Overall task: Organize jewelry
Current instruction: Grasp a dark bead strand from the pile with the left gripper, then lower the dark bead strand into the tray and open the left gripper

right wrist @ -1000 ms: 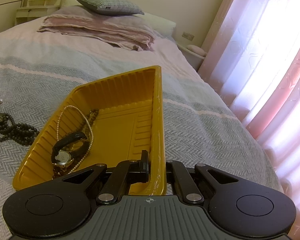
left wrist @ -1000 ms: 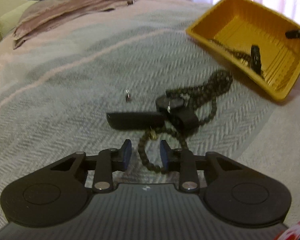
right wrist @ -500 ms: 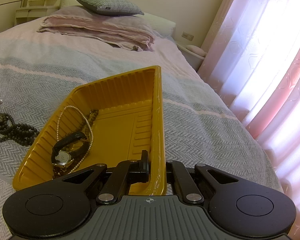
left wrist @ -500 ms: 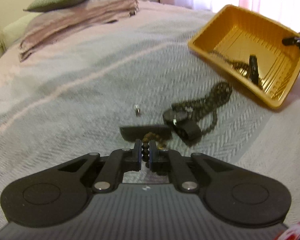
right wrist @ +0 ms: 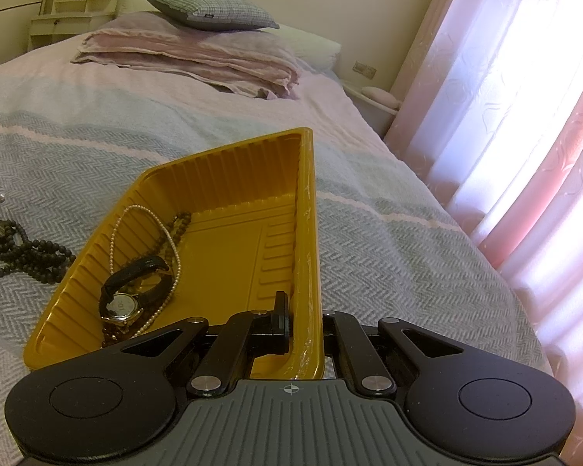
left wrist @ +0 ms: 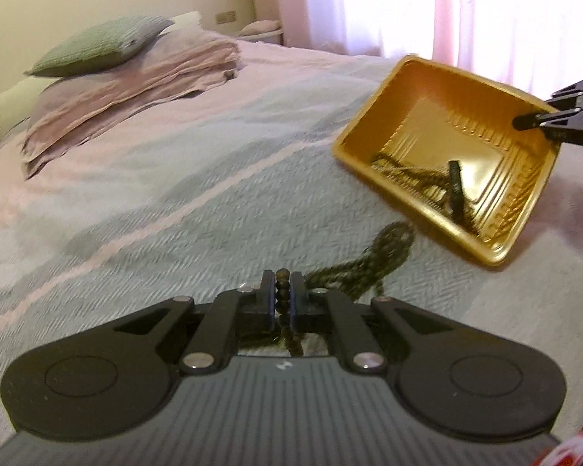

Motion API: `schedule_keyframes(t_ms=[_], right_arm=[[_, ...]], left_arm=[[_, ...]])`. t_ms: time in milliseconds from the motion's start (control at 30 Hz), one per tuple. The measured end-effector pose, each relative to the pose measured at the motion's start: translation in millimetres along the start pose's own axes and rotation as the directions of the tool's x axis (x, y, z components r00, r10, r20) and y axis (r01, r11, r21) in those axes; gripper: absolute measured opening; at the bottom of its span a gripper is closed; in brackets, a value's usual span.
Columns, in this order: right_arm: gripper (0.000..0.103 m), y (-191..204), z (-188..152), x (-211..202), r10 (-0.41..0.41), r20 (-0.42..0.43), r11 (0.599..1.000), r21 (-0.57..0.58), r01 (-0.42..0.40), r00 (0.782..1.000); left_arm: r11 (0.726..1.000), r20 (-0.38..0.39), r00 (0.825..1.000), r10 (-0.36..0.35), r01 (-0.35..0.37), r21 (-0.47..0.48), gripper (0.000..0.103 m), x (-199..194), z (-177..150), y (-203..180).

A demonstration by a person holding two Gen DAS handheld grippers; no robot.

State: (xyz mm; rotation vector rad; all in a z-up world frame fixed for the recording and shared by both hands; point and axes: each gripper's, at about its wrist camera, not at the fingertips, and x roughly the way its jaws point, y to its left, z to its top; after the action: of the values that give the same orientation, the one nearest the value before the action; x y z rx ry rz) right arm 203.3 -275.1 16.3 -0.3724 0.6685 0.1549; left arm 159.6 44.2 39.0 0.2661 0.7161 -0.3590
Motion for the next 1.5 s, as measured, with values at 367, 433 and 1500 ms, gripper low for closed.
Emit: schedule_keyframes(t_ms=[367, 433, 1500], right_arm=[[0.004, 0, -1, 0, 0.002, 0.001, 1.0, 0.004, -0.002, 1.0], [0.004, 0, -1, 0, 0.003, 0.002, 1.0, 0.004, -0.003, 1.0], [0.004, -2, 0, -2, 0.013, 0.005, 1.0, 0.009, -0.013, 1.0]], left_arm=[[0.984, 0.051, 0.984, -0.169, 0.166, 0.065, 0.006, 32, 48, -67], [0.976, 0.059, 0.976, -0.21, 0.206, 0.07, 0.006, 39, 58, -81], [0.919, 0.019, 0.922, -0.386, 0.383, 0.094, 0.006, 90, 89, -150]])
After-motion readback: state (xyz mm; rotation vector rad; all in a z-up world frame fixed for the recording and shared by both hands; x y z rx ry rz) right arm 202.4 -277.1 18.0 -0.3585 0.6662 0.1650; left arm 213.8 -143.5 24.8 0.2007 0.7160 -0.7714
